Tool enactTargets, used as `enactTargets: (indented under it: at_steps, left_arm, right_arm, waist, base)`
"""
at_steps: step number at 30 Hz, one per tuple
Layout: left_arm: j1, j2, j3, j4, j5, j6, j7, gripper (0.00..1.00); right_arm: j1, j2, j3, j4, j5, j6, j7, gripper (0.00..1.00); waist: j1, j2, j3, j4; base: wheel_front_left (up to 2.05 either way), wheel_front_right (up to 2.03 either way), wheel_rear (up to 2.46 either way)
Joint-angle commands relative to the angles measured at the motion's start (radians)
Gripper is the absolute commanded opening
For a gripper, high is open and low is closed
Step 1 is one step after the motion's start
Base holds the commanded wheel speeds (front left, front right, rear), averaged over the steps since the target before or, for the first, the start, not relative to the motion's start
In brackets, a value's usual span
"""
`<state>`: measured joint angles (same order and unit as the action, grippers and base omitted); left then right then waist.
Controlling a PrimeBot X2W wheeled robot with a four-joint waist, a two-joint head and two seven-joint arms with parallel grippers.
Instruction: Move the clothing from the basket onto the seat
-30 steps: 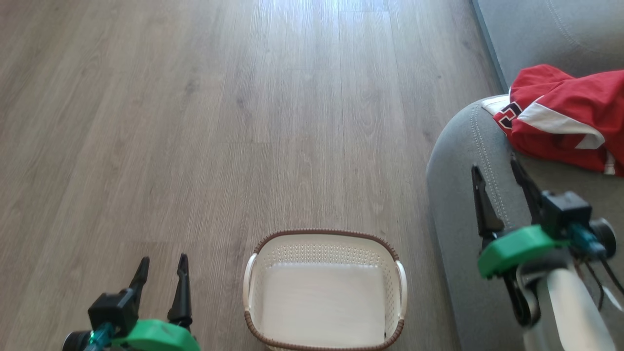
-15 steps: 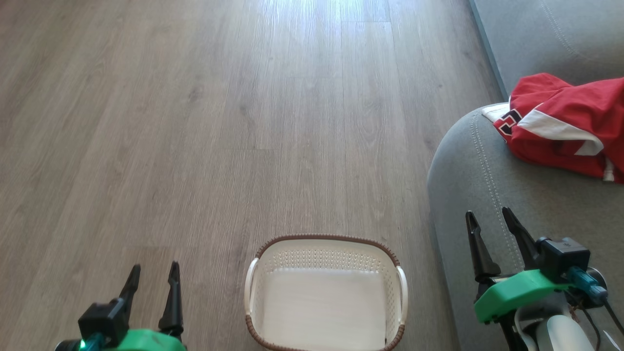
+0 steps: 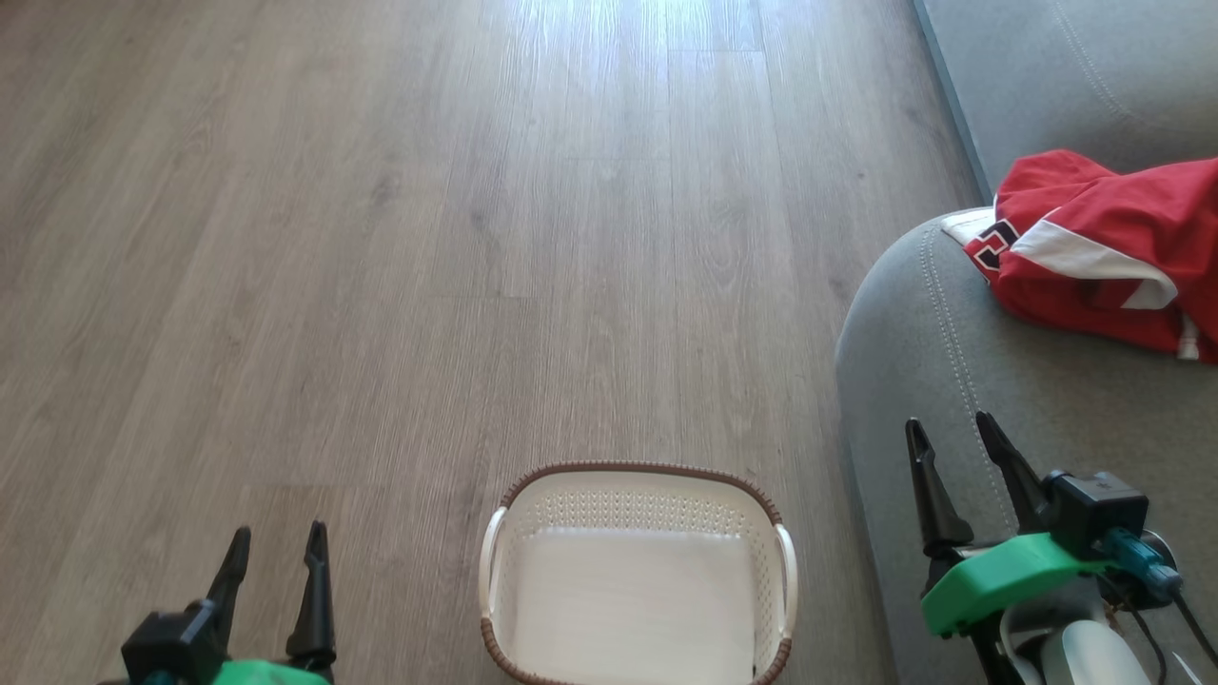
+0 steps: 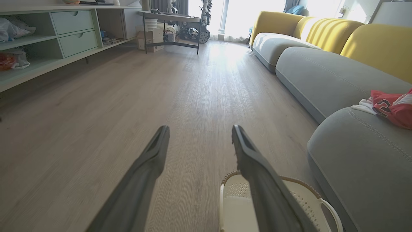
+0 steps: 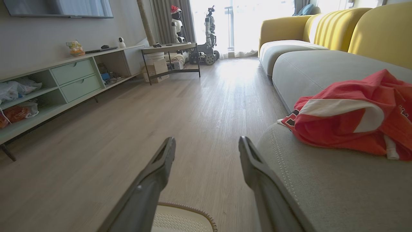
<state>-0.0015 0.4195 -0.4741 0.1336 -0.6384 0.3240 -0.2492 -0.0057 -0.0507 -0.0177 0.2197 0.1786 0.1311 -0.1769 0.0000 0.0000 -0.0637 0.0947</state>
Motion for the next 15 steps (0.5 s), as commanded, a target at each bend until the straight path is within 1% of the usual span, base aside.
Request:
enactTargets:
  at_steps: [1, 15]
  left_arm:
    - [-0.03, 0.015, 0.051, -0.018, 0.012, -0.007, -0.013, 1.0]
    - [-0.037, -0.022, 0.088, 0.04, 0.053, -0.05, -0.013, 1.0]
  right_arm:
    - [-0.017, 0.0, 0.028, -0.028, 0.011, 0.0, -0.011, 1.0]
    - [-0.02, 0.0, 0.038, -0.001, 0.019, 0.0, -0.025, 1.0]
  waist:
    - [0.0, 0.0, -0.001, 0.0]
    - [0.0, 0.0, -0.008, -0.004]
  base:
    - [0.0, 0.0, 0.0]
    - [0.0, 0.0, 0.0]
